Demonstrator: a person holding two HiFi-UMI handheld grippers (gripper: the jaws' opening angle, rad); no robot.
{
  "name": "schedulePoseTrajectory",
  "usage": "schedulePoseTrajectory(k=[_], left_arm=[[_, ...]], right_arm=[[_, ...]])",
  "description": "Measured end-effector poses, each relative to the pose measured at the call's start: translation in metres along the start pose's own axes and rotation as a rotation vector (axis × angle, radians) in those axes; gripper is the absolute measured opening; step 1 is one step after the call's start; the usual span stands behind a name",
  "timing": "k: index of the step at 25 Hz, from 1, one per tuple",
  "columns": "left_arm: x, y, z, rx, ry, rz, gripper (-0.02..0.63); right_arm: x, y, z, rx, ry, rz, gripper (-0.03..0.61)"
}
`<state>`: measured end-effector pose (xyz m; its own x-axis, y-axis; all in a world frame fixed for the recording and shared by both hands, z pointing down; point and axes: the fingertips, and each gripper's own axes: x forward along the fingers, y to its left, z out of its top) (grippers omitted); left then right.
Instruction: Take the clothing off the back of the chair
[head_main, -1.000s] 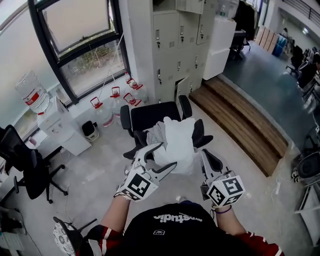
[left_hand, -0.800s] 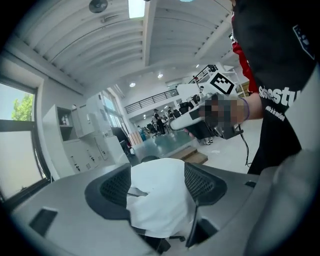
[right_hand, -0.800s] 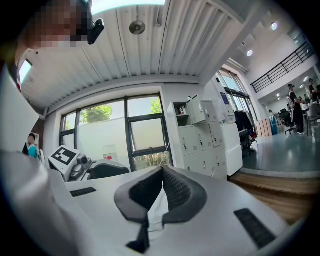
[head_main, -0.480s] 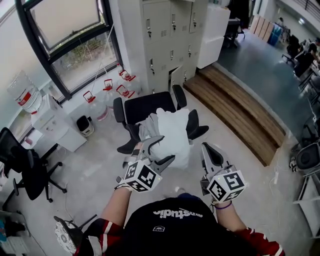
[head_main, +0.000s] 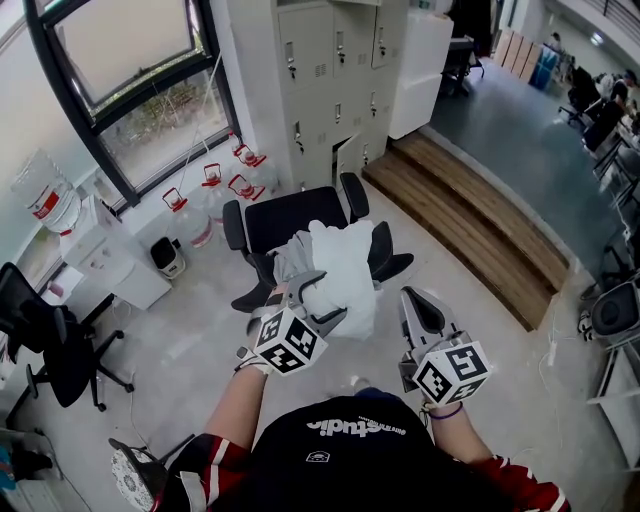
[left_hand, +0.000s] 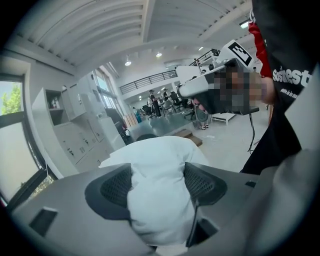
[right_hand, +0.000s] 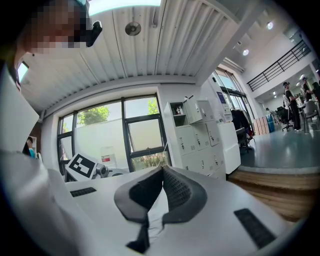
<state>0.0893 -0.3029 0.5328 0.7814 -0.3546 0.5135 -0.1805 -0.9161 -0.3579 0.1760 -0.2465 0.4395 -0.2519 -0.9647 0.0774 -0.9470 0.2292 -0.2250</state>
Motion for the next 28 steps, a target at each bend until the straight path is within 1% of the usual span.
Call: schedulePoseTrajectory(k=[7,12,14,16,19,20,23,25,28], left_arm=[[0.010,-0.001,-0.010,-0.044,0.102,-0.041,0.310],[0.009,0.000,-0.010,-0.038,0.118,-0.035,0.310],[0.010,0.000,-0.010,-0.037,0.127,-0.026,0.300],[0.010,0.002,-0.011,-0.038,0.139,-0.006,0.240],[0.008,0.003,-0.009,-0.059,0.141,0.001,0.194],[0.007,0.003,-0.008,-0.075,0.133,-0.001,0.177],[0.004,0.004,-0.003,-0.139,0.099,-0.002,0.098],[0.003,0.004,-0.003,-0.161,0.088,0.006,0.077],[0.002,0.003,-0.003,-0.176,0.081,0.014,0.063]], right_arm=[[0.004,0.003,-0.005,0.007,0.001,0.014,0.000],[0.002,0.005,-0.003,0.011,0.000,0.016,0.000],[0.001,0.004,-0.002,0.014,-0.002,0.015,0.000],[-0.001,0.004,-0.002,0.017,-0.004,0.013,0.000],[-0.004,0.004,-0.002,0.018,-0.005,0.011,0.000],[-0.005,0.004,-0.002,0.018,-0.006,0.010,0.000],[-0.007,0.005,-0.002,0.017,-0.007,0.011,0.000],[-0.008,0.006,-0.003,0.019,-0.007,0.012,0.000],[-0.009,0.007,-0.004,0.022,-0.005,0.012,0.000]])
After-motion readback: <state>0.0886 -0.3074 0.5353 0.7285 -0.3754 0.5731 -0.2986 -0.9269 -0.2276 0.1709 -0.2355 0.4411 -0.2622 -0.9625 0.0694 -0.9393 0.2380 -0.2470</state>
